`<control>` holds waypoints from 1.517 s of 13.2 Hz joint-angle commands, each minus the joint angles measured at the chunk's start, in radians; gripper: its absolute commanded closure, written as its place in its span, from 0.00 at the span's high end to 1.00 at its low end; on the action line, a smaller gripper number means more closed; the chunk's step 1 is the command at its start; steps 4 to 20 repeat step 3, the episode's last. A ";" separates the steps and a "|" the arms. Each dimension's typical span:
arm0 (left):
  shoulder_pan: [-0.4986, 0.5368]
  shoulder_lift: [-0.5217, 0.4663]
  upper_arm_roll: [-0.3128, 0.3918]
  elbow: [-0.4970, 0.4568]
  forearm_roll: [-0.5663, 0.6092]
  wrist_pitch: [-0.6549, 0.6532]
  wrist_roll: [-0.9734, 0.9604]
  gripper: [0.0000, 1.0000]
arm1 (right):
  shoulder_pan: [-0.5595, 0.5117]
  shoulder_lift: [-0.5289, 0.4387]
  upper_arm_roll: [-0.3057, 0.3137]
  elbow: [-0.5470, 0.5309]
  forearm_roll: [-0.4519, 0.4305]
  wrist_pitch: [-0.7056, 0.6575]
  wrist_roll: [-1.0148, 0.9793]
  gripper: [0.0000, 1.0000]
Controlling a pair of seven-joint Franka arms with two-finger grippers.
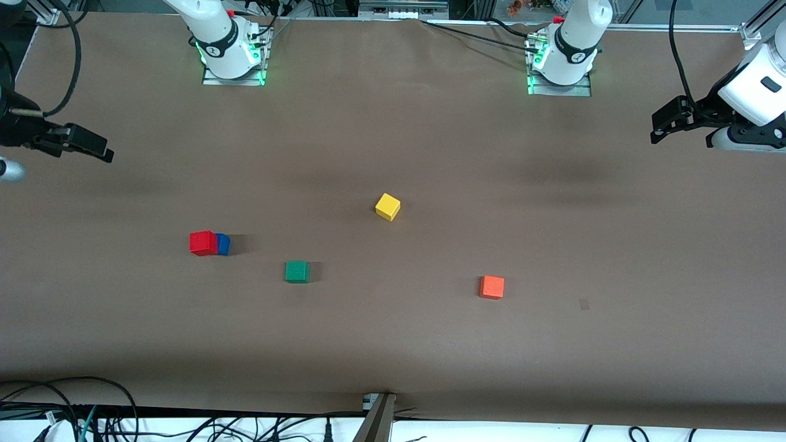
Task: Pass red block to right arm, stack on blue
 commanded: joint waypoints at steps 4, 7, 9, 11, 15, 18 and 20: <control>0.000 0.024 0.003 0.018 0.014 0.028 0.028 1.00 | -0.072 -0.086 0.078 -0.130 -0.006 0.053 0.016 1.00; 0.000 0.024 0.003 0.018 0.014 0.028 0.028 1.00 | -0.072 -0.086 0.078 -0.130 -0.006 0.053 0.016 1.00; 0.000 0.024 0.003 0.018 0.014 0.028 0.028 1.00 | -0.072 -0.086 0.078 -0.130 -0.006 0.053 0.016 1.00; 0.000 0.024 0.003 0.018 0.014 0.028 0.028 1.00 | -0.072 -0.086 0.078 -0.130 -0.006 0.053 0.016 1.00; 0.000 0.024 0.003 0.018 0.014 0.028 0.028 1.00 | -0.072 -0.086 0.078 -0.130 -0.006 0.053 0.016 1.00; 0.000 0.024 0.003 0.018 0.014 0.028 0.028 1.00 | -0.072 -0.086 0.078 -0.130 -0.006 0.053 0.016 1.00; 0.000 0.024 0.003 0.018 0.014 0.028 0.028 1.00 | -0.072 -0.086 0.078 -0.130 -0.006 0.053 0.016 1.00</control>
